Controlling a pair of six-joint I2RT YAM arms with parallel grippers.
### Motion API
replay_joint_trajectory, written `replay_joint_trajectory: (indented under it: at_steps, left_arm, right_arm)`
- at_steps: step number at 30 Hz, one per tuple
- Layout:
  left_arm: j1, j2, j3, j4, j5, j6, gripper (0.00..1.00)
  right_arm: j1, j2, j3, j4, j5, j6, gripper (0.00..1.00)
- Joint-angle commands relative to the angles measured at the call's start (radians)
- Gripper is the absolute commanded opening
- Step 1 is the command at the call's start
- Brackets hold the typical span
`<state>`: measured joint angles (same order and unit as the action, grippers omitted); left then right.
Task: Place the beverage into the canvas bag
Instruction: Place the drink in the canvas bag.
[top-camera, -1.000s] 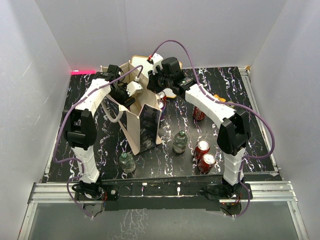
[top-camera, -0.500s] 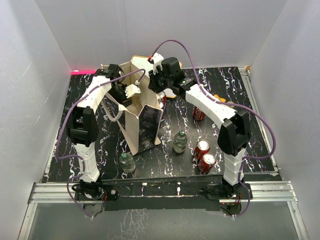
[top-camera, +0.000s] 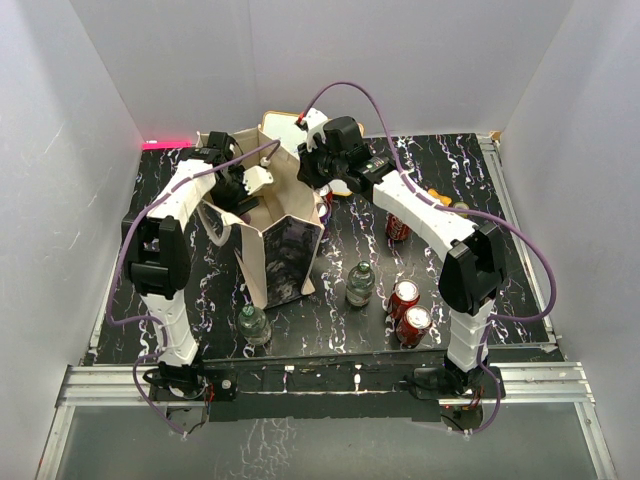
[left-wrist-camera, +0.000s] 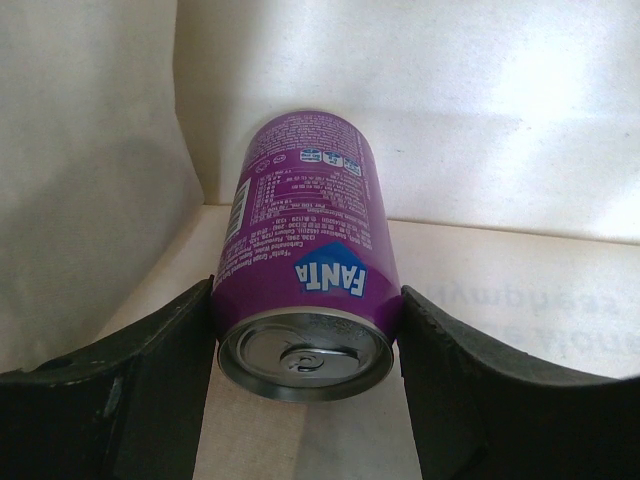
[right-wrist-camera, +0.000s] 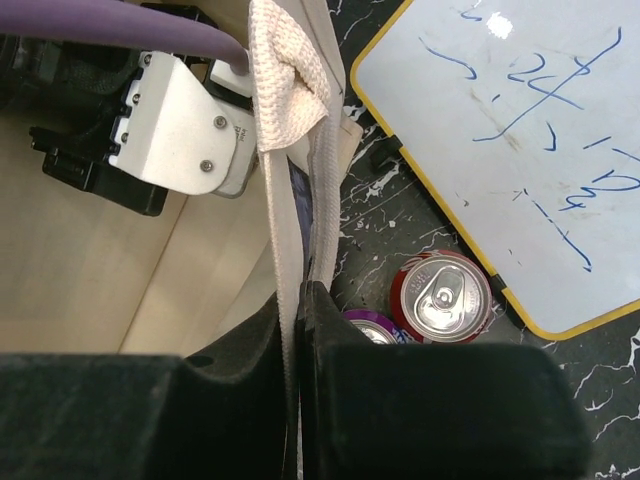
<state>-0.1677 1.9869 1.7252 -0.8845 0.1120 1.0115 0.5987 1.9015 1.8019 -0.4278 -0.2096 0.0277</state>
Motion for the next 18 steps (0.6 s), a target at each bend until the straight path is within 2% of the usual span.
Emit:
replay_joint_trajectory:
  at_steps: [1,8,18]
  left_arm:
    - [0.019,-0.084,-0.088,0.116,-0.12,-0.075,0.0]
    - [0.019,-0.074,-0.133,0.146,-0.173,-0.133,0.01]
    - [0.019,-0.054,-0.133,0.1,-0.145,-0.238,0.26]
  right_arm:
    - [-0.004,-0.077,0.006,0.032,0.003,-0.033,0.08]
    - [-0.004,-0.079,-0.014,0.029,-0.005,-0.034,0.08]
    - [-0.004,-0.07,-0.015,0.027,-0.025,-0.043,0.08]
